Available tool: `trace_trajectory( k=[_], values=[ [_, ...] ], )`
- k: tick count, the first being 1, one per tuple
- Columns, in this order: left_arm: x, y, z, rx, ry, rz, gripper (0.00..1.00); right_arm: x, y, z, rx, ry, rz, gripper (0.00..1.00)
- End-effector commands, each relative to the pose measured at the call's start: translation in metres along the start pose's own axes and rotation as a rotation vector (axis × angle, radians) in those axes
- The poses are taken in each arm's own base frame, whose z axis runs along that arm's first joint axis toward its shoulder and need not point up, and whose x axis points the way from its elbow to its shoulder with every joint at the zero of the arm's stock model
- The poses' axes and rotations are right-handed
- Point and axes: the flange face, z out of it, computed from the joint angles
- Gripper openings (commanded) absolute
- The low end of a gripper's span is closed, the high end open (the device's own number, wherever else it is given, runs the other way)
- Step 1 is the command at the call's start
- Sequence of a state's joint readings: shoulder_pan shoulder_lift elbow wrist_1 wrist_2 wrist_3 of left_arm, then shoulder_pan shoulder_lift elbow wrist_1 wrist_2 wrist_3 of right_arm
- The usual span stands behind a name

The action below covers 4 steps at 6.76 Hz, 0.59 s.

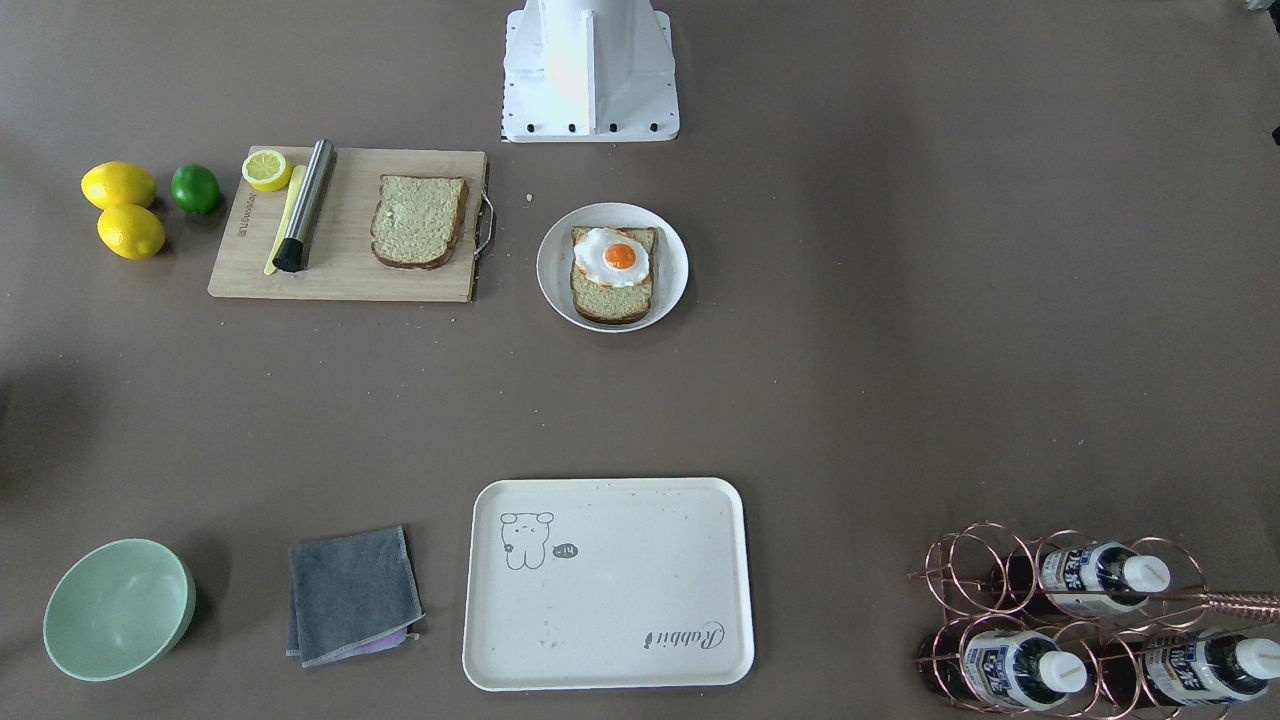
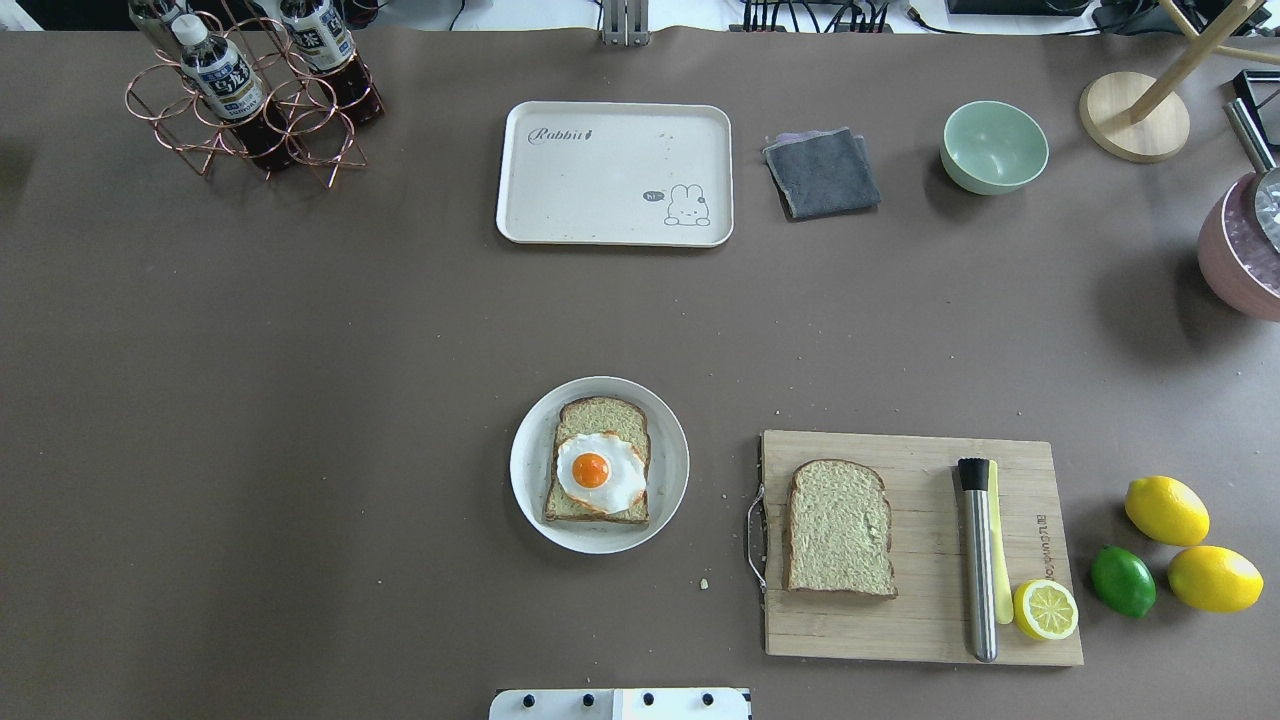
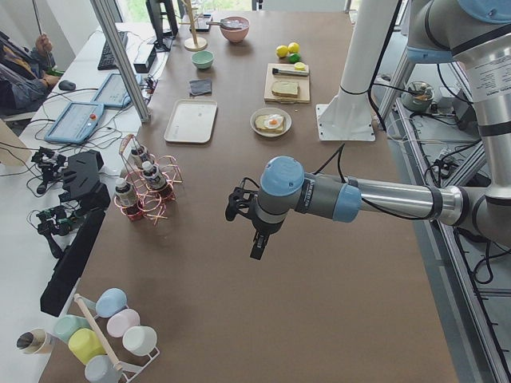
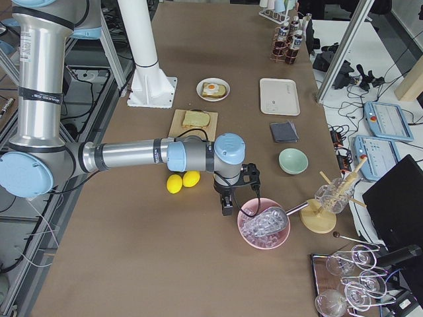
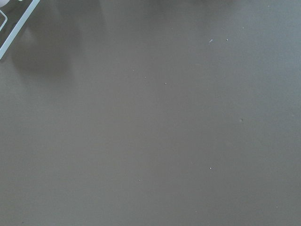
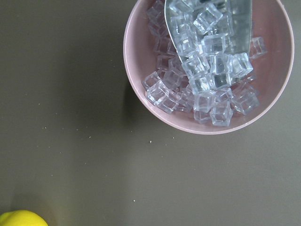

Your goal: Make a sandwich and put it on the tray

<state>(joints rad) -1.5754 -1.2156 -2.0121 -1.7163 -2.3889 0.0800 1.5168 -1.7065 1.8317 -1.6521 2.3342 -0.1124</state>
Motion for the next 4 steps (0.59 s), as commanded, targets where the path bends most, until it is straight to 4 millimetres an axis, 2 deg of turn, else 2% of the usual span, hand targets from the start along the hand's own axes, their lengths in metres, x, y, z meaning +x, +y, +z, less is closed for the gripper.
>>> trace_trajectory(
  k=[1, 3, 4],
  values=[
    [0.001, 0.000, 0.000, 0.006, 0.001, 0.016, 0.95, 0.003, 0.002, 0.003, -0.008, -0.006, 0.013, 1.00],
    [0.003, -0.001, 0.004, 0.008, 0.004, 0.031, 0.97, 0.001, 0.002, 0.003, 0.005, -0.008, -0.010, 1.00],
    [-0.006, 0.004, 0.013, -0.012, 0.005, 0.001, 0.97, 0.001, 0.000, 0.003, 0.032, -0.008, -0.038, 1.00]
  ],
)
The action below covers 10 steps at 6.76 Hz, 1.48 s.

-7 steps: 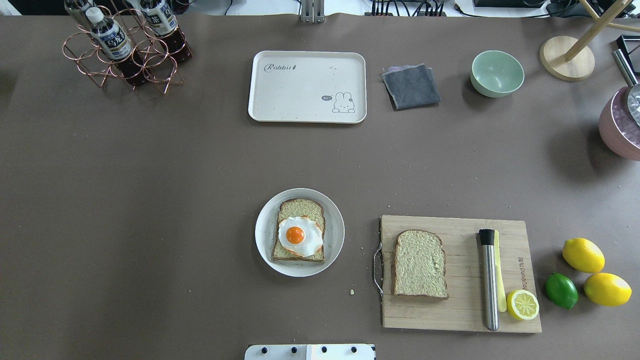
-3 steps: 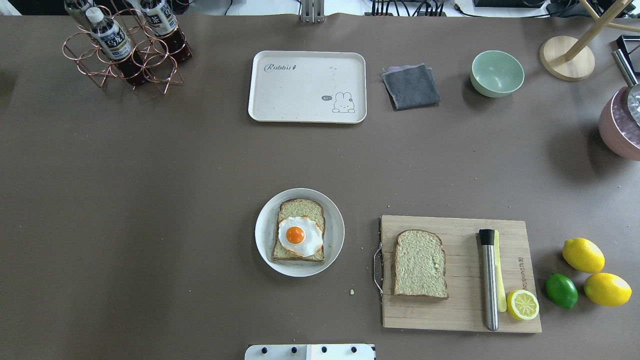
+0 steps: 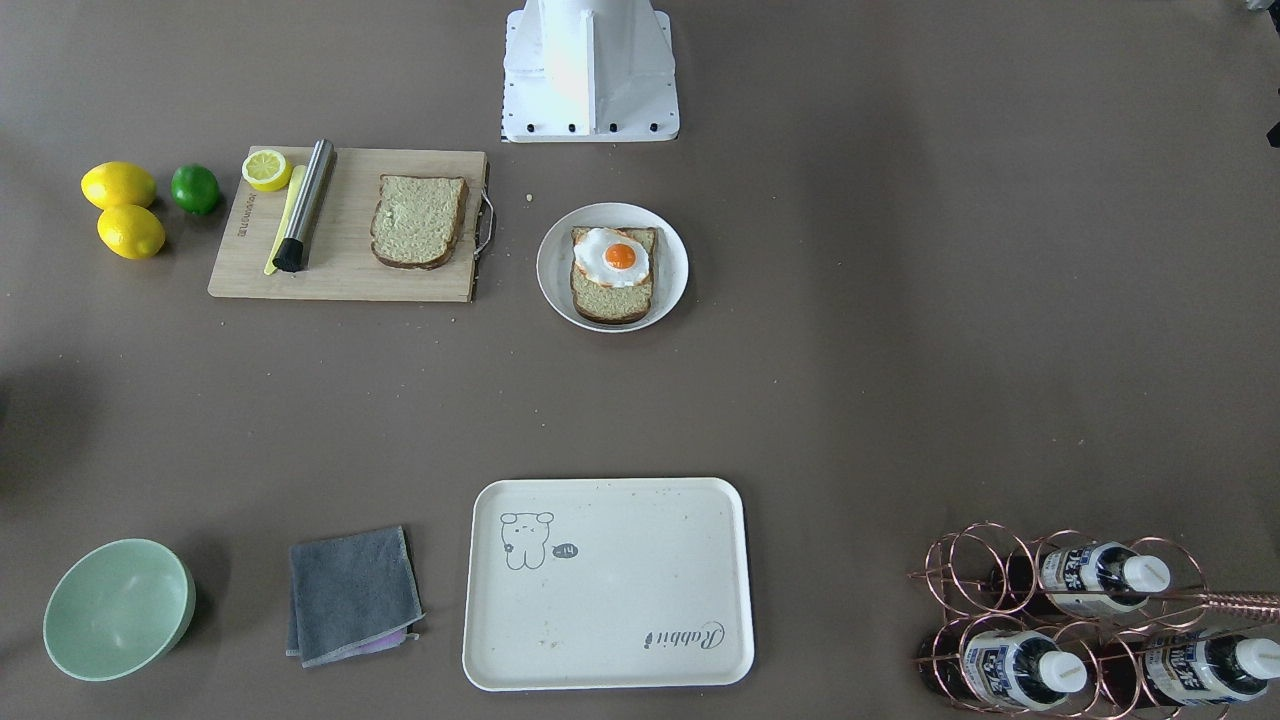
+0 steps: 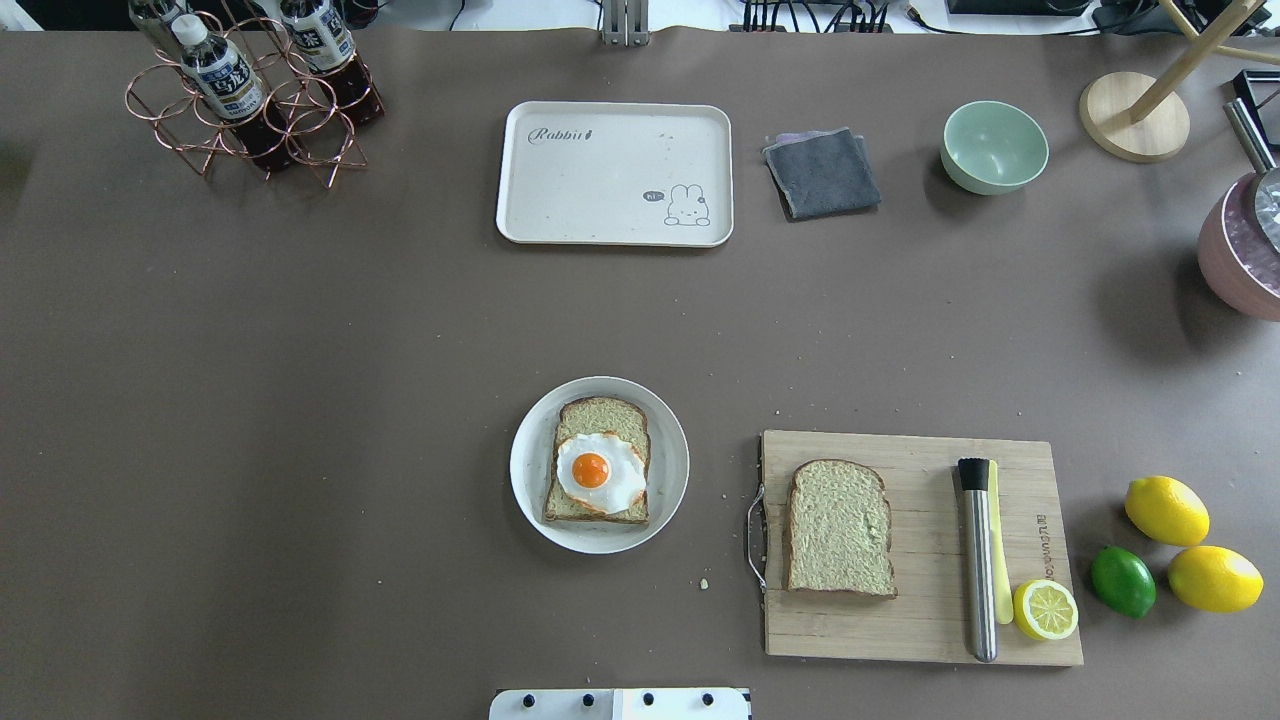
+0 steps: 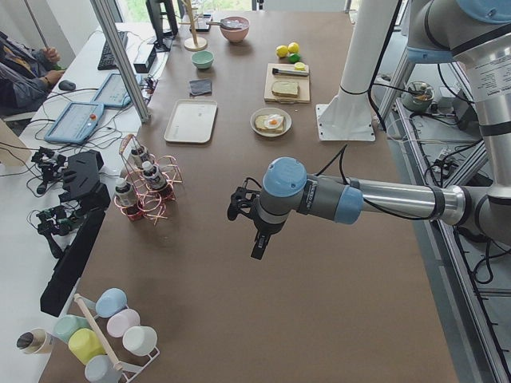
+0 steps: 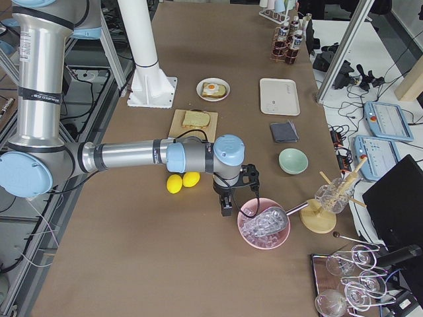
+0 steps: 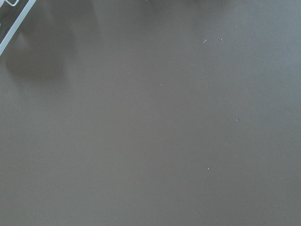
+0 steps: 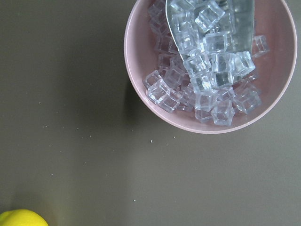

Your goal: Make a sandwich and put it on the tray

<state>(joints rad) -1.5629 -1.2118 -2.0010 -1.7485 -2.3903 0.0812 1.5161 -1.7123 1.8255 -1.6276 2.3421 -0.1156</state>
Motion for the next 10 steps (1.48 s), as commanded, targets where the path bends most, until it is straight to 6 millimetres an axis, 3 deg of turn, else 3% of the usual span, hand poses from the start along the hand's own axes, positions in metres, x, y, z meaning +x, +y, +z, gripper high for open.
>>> trace_trajectory(
  k=[1, 4, 6, 8, 10],
  values=[
    [-0.015, 0.008, 0.016, -0.030, 0.003, -0.036, 0.98, 0.002, 0.010, 0.007, 0.030, -0.015, -0.030, 1.00],
    [-0.014, 0.006, 0.017, -0.009, 0.000, -0.006, 0.98, -0.006, 0.018, 0.013, 0.090, -0.042, -0.106, 1.00],
    [-0.014, 0.006, 0.017, -0.006, -0.004, -0.040, 0.98, -0.023, 0.016, 0.021, 0.119, -0.053, -0.193, 1.00],
    [-0.012, 0.005, 0.015, -0.001, 0.000, -0.046, 0.98, -0.065, 0.007, 0.040, 0.102, -0.117, -0.198, 1.00],
    [-0.011, 0.005, 0.013, 0.003, -0.001, -0.045, 0.98, -0.131, -0.003, 0.070, 0.066, -0.151, -0.045, 0.98]
  ],
)
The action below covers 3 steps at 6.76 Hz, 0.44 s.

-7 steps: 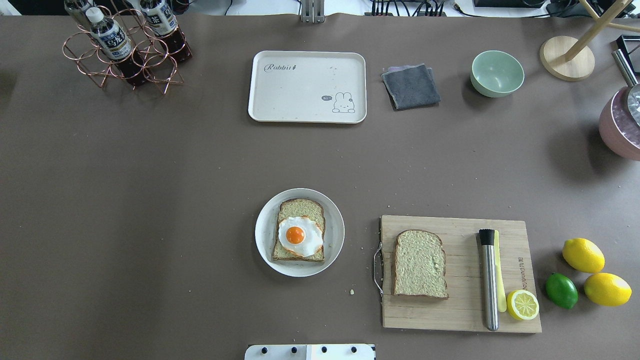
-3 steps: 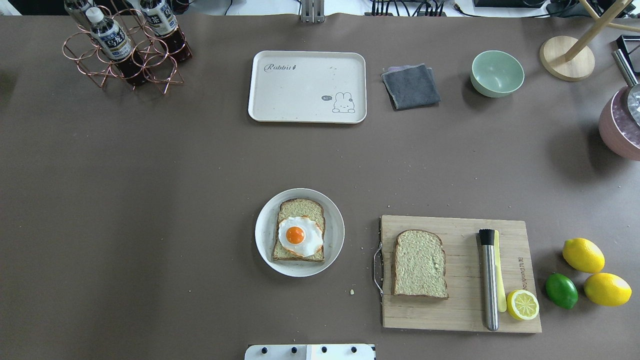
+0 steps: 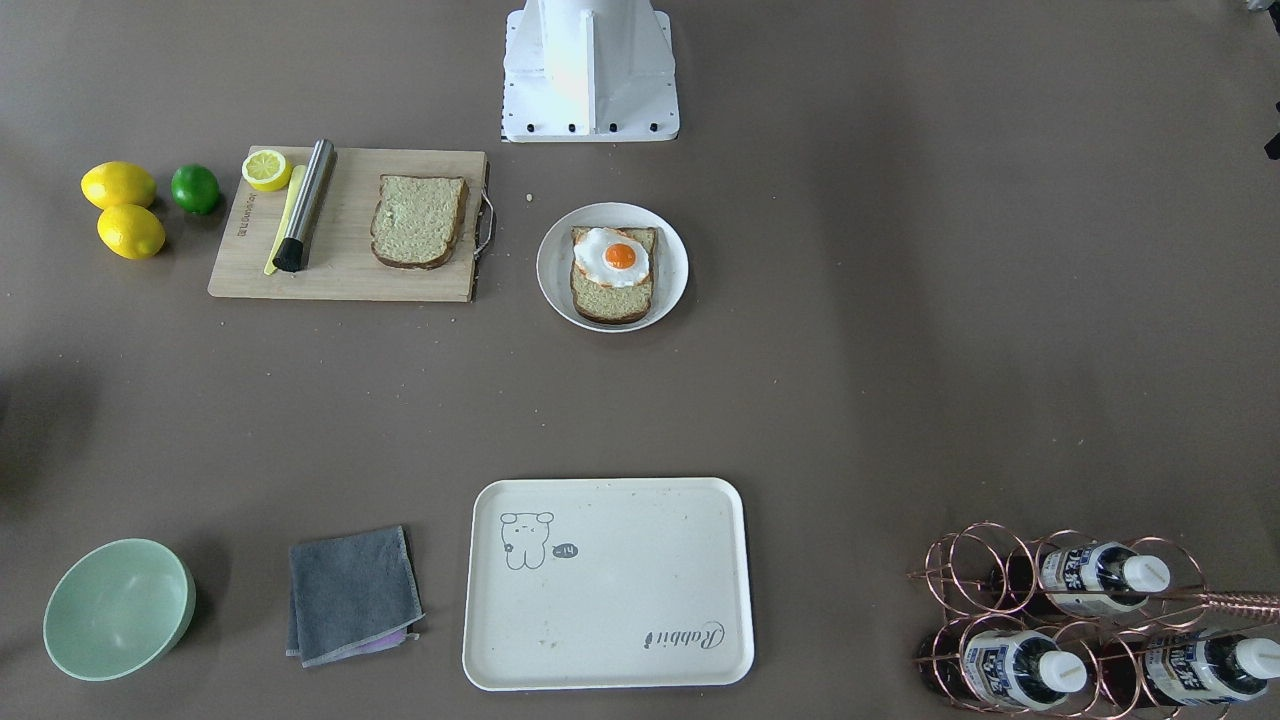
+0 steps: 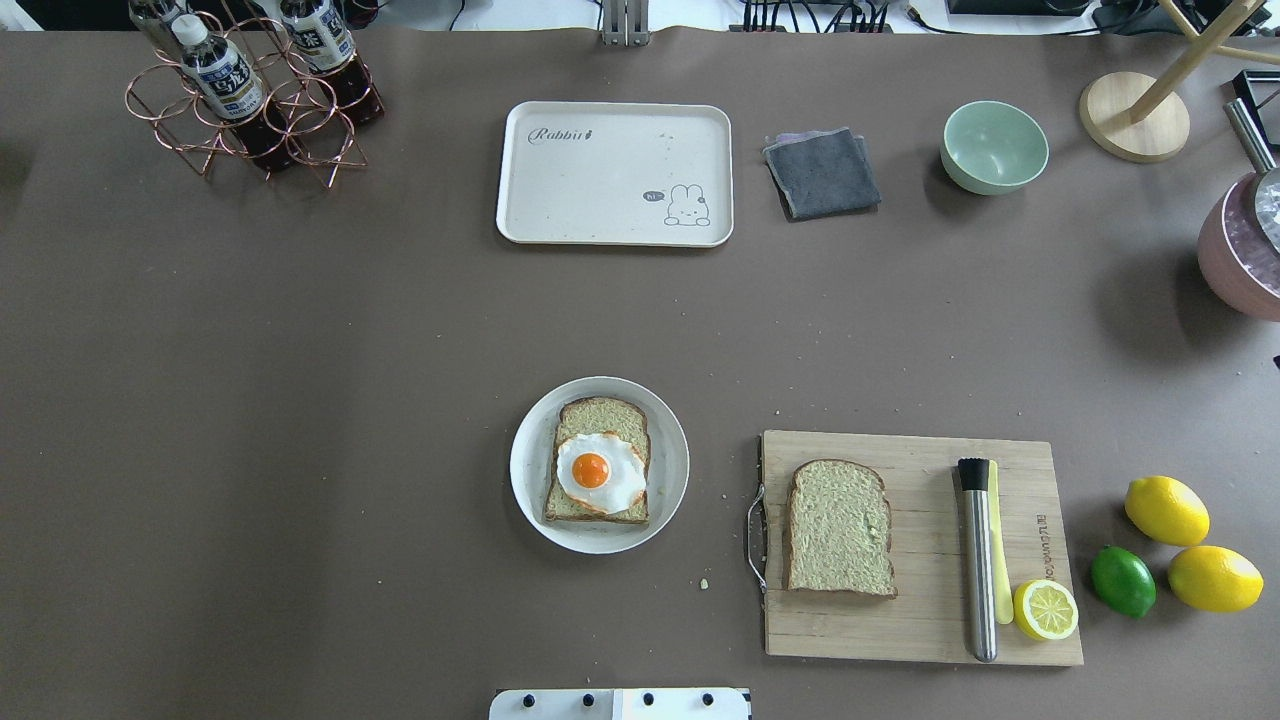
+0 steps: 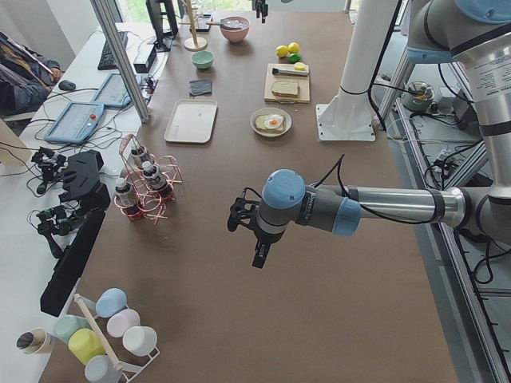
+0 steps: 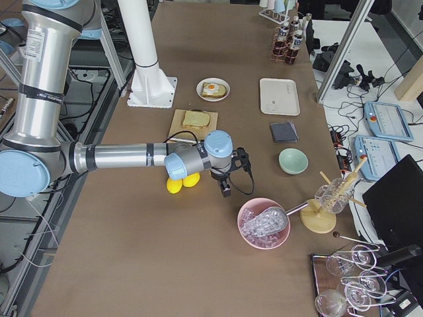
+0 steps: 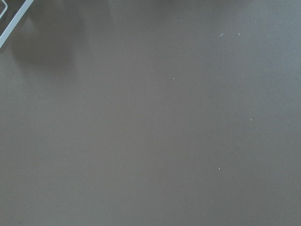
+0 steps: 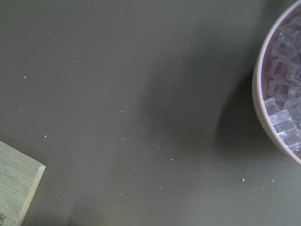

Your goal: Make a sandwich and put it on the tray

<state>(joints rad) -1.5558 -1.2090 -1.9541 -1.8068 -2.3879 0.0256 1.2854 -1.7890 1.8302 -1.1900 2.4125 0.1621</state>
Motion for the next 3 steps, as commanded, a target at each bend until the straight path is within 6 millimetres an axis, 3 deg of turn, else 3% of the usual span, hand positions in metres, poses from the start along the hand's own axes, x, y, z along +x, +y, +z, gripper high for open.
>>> trace_trajectory(
  k=[1, 3],
  values=[
    [0.000, 0.000, -0.001, 0.002, 0.000, 0.001, 0.98, -0.065, -0.011, 0.037, 0.007, -0.036, 0.099, 0.98],
    [0.000, 0.000, 0.001, -0.001, 0.001, 0.000, 0.98, -0.146, -0.013, 0.049, 0.013, -0.091, 0.211, 0.98]
  ],
)
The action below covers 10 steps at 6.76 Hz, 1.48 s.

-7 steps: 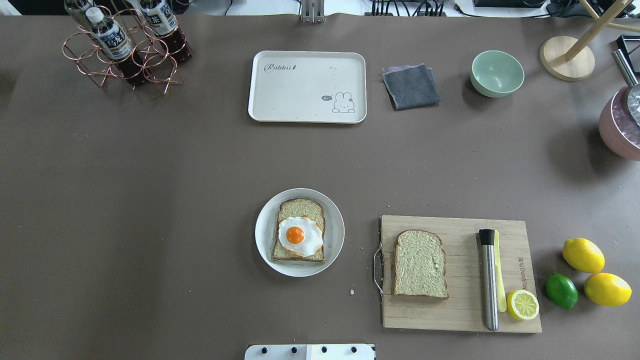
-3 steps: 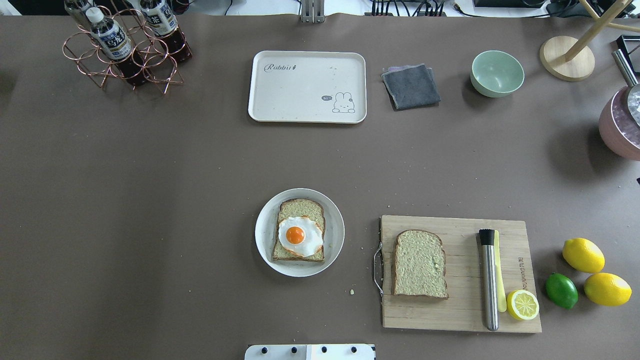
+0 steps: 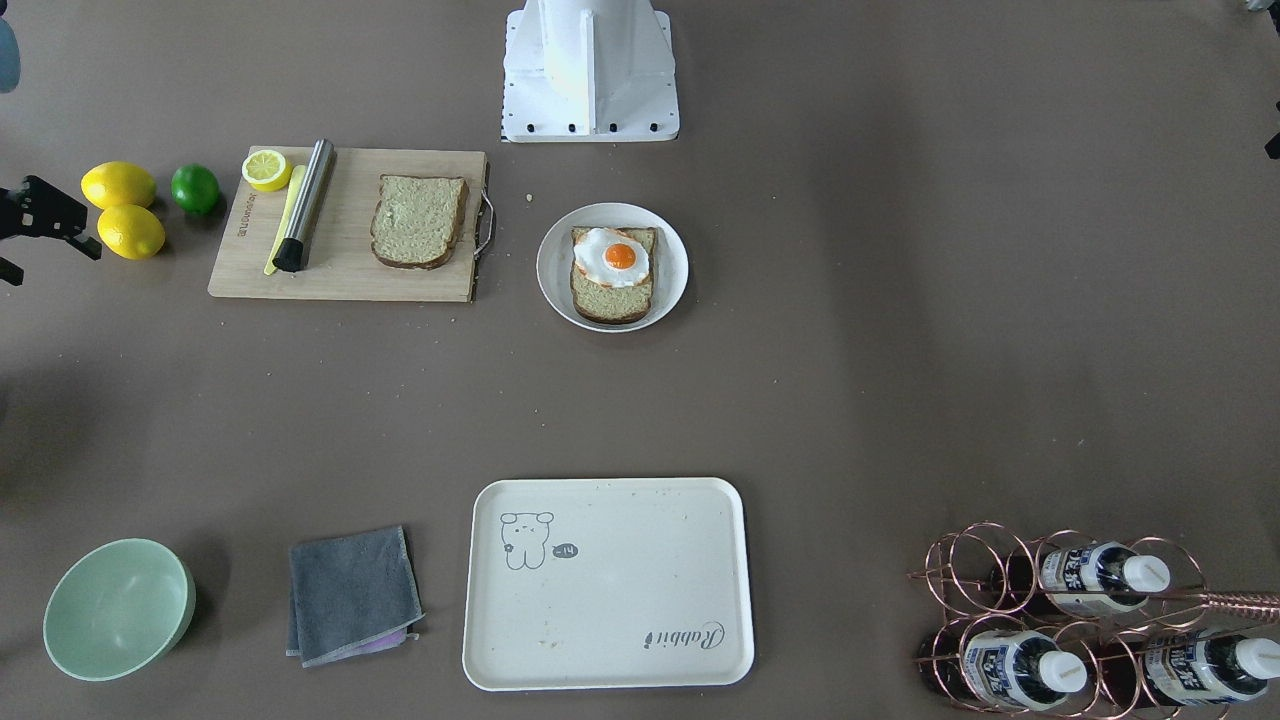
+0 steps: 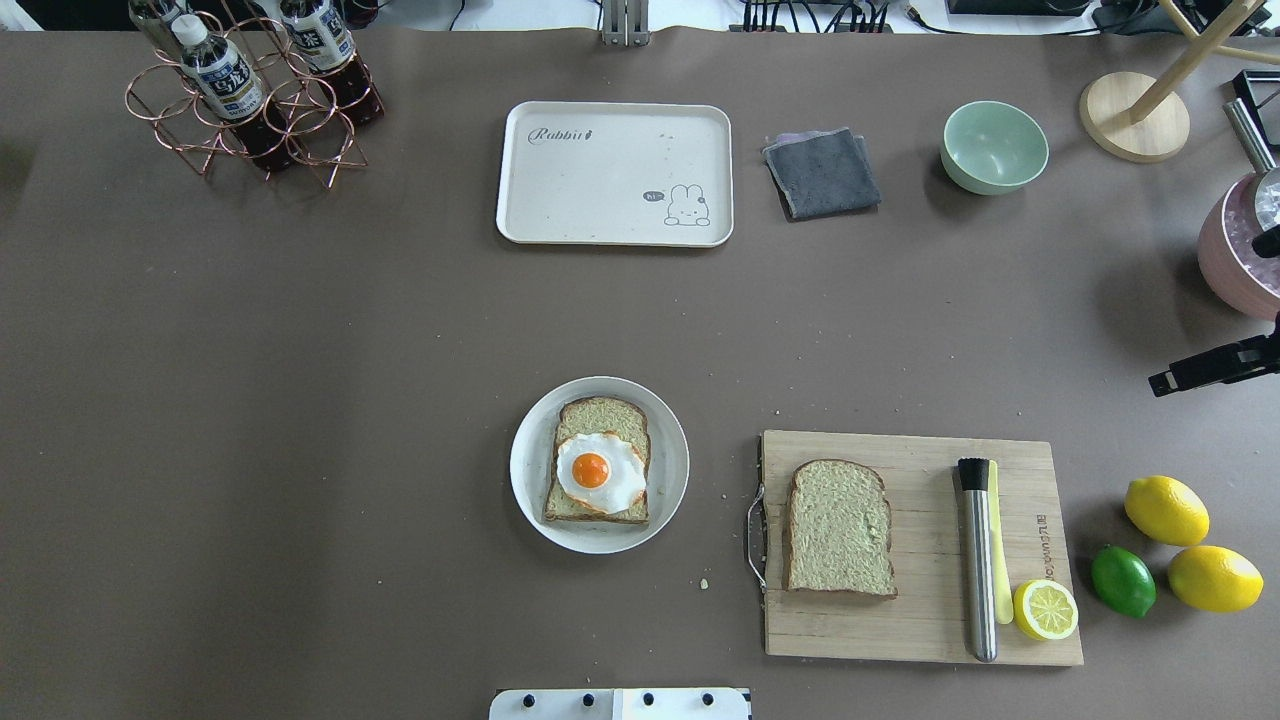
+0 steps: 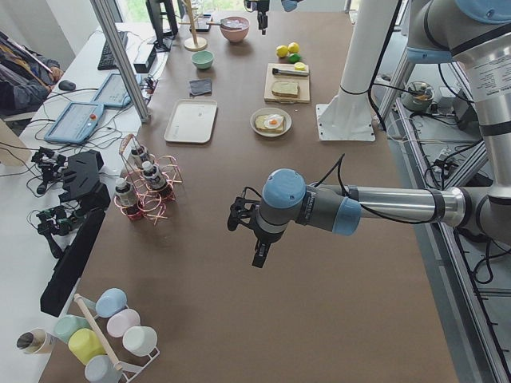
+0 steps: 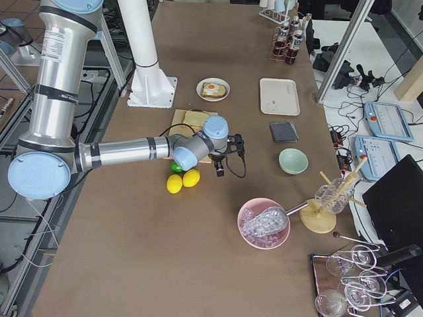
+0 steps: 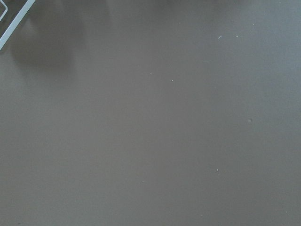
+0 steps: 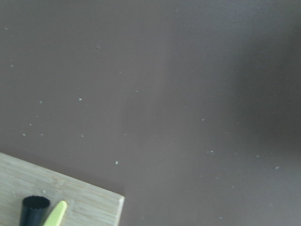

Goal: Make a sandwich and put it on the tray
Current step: 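Move the right gripper over the bread slice on the cutting board and lower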

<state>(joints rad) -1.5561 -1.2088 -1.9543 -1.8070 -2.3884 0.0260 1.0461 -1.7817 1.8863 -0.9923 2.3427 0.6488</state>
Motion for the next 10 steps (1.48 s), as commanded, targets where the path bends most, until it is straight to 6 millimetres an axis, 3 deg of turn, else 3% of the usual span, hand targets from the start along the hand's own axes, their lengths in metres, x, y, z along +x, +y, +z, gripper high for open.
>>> trace_trajectory(
  k=[1, 3, 5, 8, 10],
  values=[
    [-0.001, 0.000, 0.001, -0.001, 0.000, -0.001, 0.98, -0.101, 0.004, 0.021, 0.013, -0.052, 0.133, 0.98],
    [0.001, -0.001, -0.001, 0.002, 0.000, 0.001, 0.98, -0.183, 0.004, 0.059, 0.028, -0.082, 0.227, 0.98],
    [0.001, -0.003, -0.001, 0.004, 0.000, 0.003, 0.98, -0.235, 0.020, 0.093, 0.042, -0.088, 0.277, 0.95],
    [0.002, -0.003, -0.001, 0.005, 0.000, 0.005, 0.98, -0.245, 0.042, 0.123, 0.016, -0.060, 0.286, 0.85],
    [0.002, -0.003, -0.001, 0.005, 0.000, 0.005, 0.98, -0.249, 0.046, 0.128, 0.004, -0.059, 0.279, 0.76]
  ],
)
